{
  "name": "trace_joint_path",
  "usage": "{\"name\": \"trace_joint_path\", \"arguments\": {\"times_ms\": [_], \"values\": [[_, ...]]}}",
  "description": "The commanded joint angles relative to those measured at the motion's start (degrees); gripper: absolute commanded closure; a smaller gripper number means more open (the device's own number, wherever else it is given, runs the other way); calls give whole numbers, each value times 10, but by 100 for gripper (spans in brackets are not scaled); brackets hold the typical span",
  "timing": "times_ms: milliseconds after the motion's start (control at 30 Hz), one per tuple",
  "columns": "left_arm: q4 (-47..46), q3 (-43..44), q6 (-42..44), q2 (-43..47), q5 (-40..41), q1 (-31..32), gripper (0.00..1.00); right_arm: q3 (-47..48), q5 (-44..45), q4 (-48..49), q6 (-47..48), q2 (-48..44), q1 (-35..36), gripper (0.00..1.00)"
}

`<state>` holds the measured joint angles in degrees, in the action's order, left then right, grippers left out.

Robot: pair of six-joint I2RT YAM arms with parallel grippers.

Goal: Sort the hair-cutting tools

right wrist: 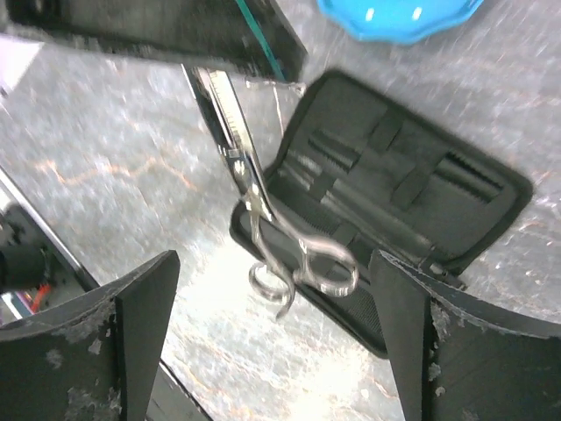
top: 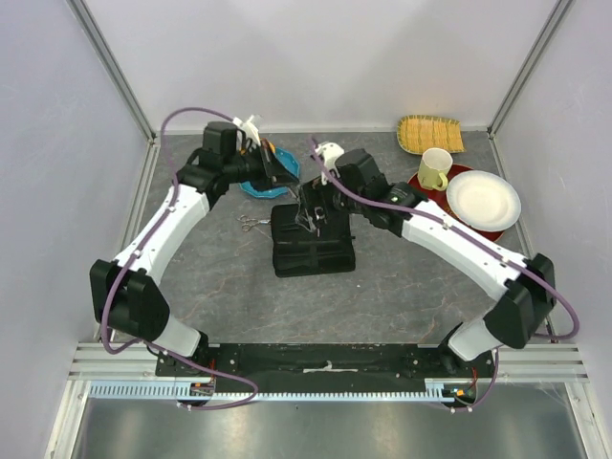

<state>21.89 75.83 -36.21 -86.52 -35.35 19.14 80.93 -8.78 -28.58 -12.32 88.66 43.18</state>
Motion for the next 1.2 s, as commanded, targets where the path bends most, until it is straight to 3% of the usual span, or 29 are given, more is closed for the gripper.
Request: {"name": "trace_joint_path", "arguments": {"times_ms": [0,67,200,267,567,667,900,1067,1133,1167], "values": [[65,101,-45,34,58,-33,98,-1,82,86,-103,-77,-19,4],[70,129,-88,36,71,-45,98,-32,69,115,-186,-104,-35,3],[45,148,-172,60,82,-55,98,-127,17,321,-327,-158,-74,2],[15,148,-226,72,85,-55,98,-150,10,377,-375,-165,-78,2],[-60,125,-400,109,75,-55,98,-143,-37,574,-440,-118,-78,8],[-74,110,-423,124,90,-56,98,-142,-40,616,-466,-113,-78,16],[-89,93,-436,137,102,-56,98,-124,-69,634,-503,-82,-78,49],[-105,76,-445,137,98,-56,98,-118,-84,636,-520,-69,-78,64],[-109,69,-447,137,96,-55,98,-117,-83,629,-521,-68,-78,75],[-114,66,-447,137,94,-55,98,-118,-80,625,-520,-69,-80,86]]}}
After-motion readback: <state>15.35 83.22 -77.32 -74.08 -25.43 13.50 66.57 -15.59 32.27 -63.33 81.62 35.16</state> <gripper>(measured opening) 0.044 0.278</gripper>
